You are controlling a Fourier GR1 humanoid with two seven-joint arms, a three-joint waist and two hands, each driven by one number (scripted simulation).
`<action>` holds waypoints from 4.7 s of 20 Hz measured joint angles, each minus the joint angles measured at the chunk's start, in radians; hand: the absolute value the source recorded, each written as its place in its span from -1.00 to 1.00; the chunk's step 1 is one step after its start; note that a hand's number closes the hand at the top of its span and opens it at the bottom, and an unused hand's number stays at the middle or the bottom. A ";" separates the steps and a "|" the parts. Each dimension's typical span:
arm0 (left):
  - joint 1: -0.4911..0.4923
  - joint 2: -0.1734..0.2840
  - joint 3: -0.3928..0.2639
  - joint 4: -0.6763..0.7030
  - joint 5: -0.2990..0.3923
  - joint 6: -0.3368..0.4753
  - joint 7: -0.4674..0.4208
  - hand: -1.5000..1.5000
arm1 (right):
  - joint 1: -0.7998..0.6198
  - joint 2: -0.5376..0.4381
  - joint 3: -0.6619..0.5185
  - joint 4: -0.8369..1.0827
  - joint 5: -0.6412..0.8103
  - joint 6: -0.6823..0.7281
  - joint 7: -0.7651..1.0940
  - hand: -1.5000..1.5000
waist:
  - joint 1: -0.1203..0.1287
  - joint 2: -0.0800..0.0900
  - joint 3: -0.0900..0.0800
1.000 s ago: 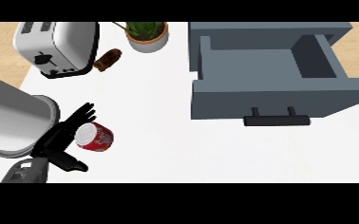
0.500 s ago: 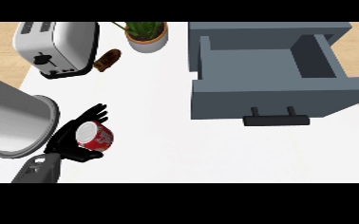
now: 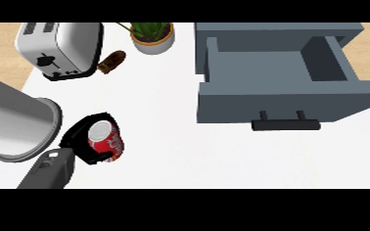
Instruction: Pick up the can, place it into the drawer and close the drawer
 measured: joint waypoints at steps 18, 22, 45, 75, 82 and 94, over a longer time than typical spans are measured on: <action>-0.010 -0.253 0.116 -0.433 0.250 0.567 0.131 1.00 | 0.042 0.019 0.002 -0.022 -0.009 -0.014 -0.006 -1.00 | 0.019 -0.009 0.002; -0.003 -0.265 0.028 -0.616 0.280 0.683 0.226 1.00 | 0.048 0.019 0.006 -0.041 -0.008 -0.022 -0.001 -1.00 | 0.016 -0.008 0.002; -0.322 -0.272 -0.216 -0.910 0.218 1.134 0.651 1.00 | 0.031 0.028 0.010 -0.035 -0.019 -0.029 0.006 -1.00 | -0.003 0.000 0.001; -0.905 -0.274 -0.449 -0.250 0.593 1.386 0.440 1.00 | -0.064 0.009 0.048 -0.043 0.017 -0.073 0.064 -1.00 | -0.045 0.009 0.002; -0.945 -0.274 -0.542 -0.169 0.699 1.428 0.396 1.00 | -0.066 0.007 0.051 -0.072 -0.005 -0.089 0.093 -1.00 | -0.057 0.011 0.002; -0.981 -0.273 -0.693 -0.070 0.826 1.484 0.372 -1.00 | -0.112 -0.014 0.063 -0.060 0.006 -0.099 0.112 -1.00 | -0.071 0.016 0.003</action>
